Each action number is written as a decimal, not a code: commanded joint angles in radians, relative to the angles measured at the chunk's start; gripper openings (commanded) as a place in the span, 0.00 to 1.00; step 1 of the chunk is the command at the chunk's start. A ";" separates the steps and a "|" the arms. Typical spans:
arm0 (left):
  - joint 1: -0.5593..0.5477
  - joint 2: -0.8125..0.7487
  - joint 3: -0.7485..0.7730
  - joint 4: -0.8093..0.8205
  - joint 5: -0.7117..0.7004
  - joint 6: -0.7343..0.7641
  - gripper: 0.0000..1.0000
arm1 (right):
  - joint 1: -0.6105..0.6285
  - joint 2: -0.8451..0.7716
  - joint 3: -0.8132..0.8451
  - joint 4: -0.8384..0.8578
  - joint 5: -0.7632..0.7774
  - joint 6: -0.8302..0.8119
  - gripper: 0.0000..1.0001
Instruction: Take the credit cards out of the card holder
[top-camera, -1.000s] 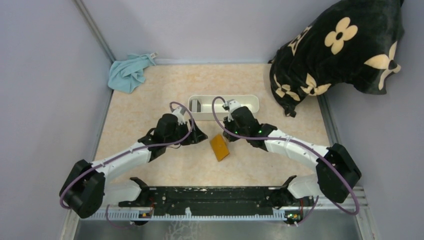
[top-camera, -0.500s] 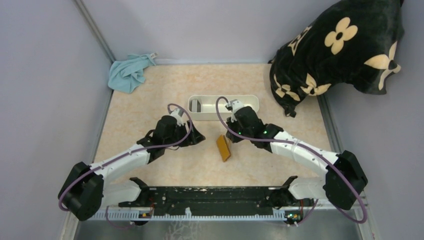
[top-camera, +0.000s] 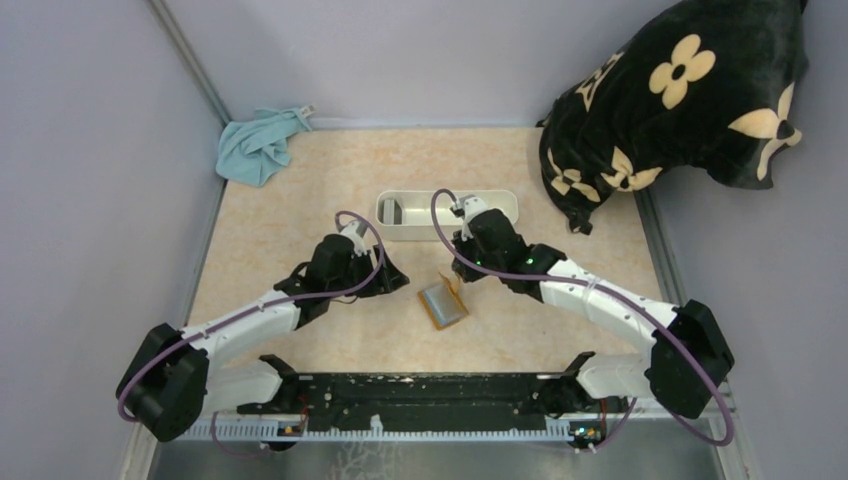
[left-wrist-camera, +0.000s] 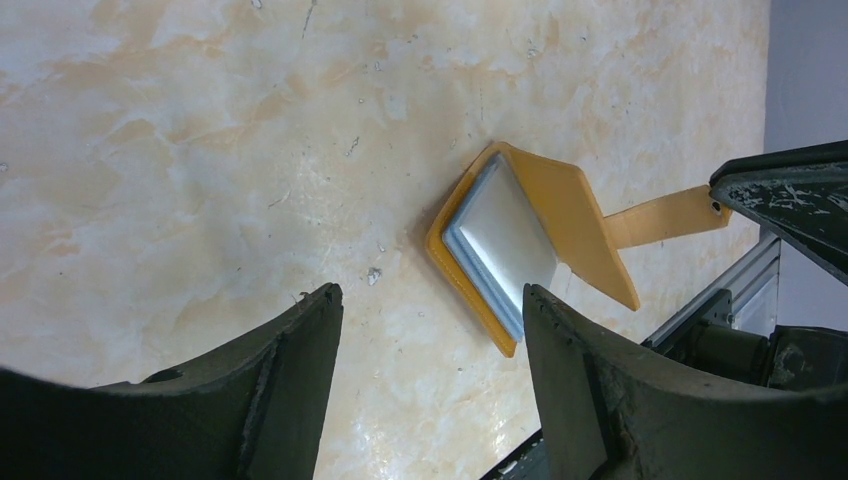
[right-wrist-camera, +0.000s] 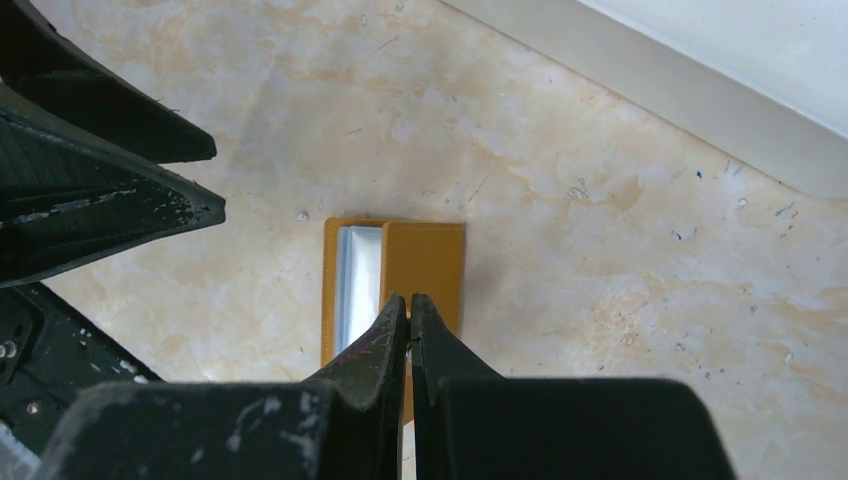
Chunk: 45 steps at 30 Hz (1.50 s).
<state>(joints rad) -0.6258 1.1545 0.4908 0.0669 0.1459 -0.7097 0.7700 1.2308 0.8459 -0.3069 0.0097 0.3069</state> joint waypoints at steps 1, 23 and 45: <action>0.003 -0.004 -0.013 0.018 0.017 -0.003 0.73 | -0.006 0.022 0.006 0.023 0.067 0.002 0.00; -0.021 0.160 0.076 0.122 0.141 0.020 0.59 | -0.222 0.132 -0.205 0.137 0.130 0.090 0.00; -0.222 0.758 0.586 0.052 0.197 0.057 0.01 | -0.223 -0.054 -0.365 0.304 -0.029 0.134 0.00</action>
<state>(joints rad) -0.8364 1.8492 0.9916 0.1337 0.3172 -0.6609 0.5537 1.2442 0.4873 -0.0658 0.0654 0.4206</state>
